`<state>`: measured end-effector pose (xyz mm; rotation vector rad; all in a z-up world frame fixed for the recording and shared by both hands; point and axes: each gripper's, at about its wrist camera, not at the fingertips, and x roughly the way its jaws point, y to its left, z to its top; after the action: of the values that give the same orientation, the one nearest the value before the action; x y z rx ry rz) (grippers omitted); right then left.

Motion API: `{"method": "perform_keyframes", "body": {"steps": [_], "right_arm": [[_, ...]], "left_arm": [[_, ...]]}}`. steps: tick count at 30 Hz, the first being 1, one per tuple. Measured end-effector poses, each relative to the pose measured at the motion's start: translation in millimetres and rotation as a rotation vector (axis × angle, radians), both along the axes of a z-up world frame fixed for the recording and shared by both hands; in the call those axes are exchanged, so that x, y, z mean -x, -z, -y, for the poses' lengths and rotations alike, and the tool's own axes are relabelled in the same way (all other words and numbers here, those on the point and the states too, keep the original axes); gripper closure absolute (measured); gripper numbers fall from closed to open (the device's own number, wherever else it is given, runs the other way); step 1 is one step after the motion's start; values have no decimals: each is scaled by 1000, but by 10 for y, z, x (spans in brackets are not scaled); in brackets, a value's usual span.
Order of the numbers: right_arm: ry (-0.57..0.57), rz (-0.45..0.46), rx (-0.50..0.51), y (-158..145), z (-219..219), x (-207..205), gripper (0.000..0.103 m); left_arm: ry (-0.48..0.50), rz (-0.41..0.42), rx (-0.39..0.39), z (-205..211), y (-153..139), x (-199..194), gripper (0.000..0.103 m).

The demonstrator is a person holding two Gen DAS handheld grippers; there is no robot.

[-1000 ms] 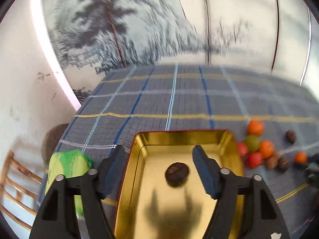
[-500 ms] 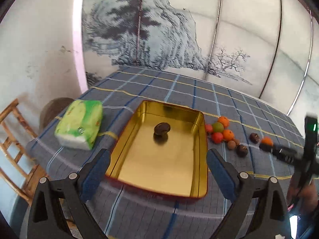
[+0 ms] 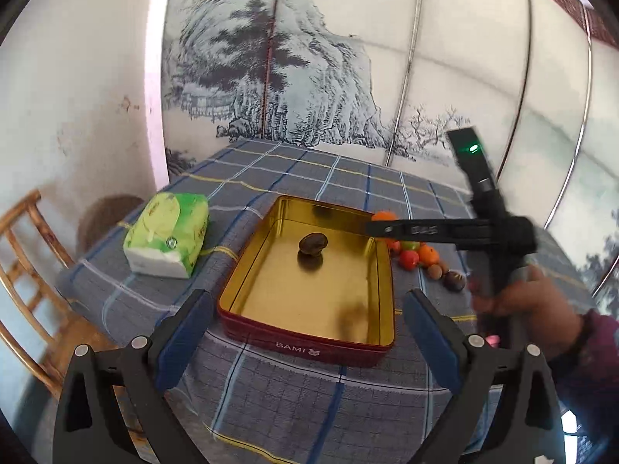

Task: Organize fruits
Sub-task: 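Lower the orange into the gold tray and open the right gripper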

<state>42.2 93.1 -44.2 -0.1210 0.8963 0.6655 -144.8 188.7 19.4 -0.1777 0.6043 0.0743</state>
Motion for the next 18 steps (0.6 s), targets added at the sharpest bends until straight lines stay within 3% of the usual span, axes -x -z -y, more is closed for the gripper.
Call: {"method": "perform_keyframes", "body": {"steps": [11,16,18], "right_arm": [[-16,-26,82,296,-354,-258,63],[-8,-1,2,35,-118,-291,62],[-36,46,32,-139,147,-245,62]], "left_arm": [[2,-19,-15,-81,93,10,6],[15,-24,-50,-33,108,-11,6],[20,-16,-57,-26,91,-9,6]]}}
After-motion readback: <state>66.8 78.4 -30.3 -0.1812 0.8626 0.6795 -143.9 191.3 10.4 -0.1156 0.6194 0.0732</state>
